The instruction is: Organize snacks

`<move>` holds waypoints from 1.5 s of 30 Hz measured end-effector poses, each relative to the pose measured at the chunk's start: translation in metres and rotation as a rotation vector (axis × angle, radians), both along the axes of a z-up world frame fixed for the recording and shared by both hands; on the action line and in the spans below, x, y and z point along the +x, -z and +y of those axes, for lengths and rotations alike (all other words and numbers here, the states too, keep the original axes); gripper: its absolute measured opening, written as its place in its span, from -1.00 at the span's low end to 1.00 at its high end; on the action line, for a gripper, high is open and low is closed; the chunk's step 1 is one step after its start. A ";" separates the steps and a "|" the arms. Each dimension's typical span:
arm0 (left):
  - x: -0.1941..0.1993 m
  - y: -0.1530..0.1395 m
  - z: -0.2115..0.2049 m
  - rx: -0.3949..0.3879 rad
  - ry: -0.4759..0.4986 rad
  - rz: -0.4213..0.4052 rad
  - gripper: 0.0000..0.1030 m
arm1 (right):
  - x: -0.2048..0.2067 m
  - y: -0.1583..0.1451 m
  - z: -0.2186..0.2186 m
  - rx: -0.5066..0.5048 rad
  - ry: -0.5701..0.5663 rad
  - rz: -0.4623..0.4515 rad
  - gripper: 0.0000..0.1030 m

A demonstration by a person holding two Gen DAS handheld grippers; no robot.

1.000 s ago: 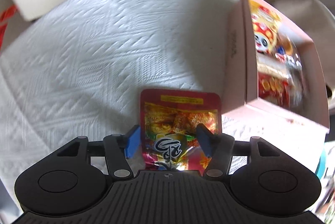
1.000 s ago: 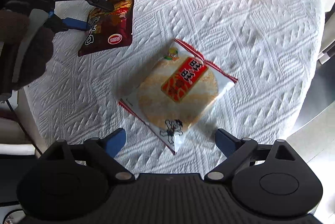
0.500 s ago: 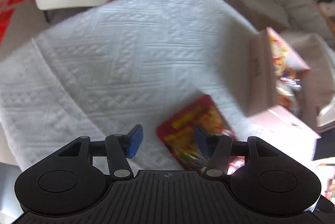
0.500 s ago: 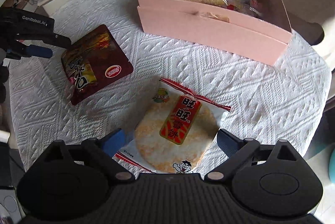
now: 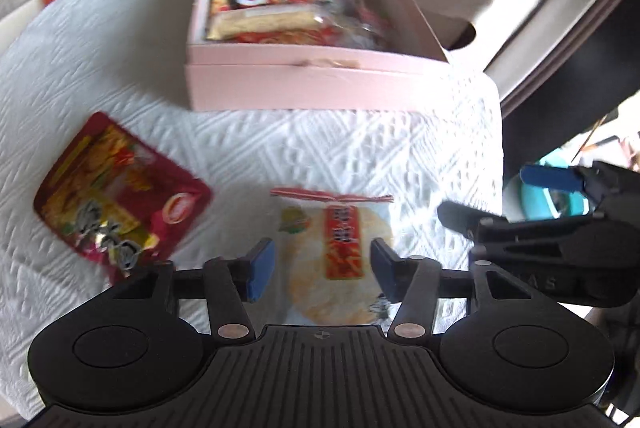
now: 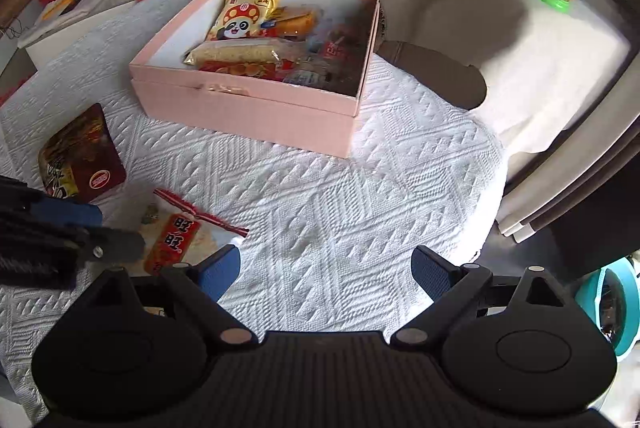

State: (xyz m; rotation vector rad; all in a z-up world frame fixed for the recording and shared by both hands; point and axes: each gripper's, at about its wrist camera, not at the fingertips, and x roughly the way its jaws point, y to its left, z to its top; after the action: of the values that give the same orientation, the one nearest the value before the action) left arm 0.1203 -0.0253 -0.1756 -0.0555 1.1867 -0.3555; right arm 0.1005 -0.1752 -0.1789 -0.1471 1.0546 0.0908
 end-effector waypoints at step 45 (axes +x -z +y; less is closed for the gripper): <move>-0.061 0.006 0.220 0.001 -0.634 0.044 0.58 | 0.037 0.025 0.171 0.160 -0.490 0.059 0.75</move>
State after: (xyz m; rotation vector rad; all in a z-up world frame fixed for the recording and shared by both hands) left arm 0.0591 0.1945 -0.1819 -0.4294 1.1481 0.2060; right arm 0.1377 -0.0038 -0.2037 -0.2566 1.0476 0.6239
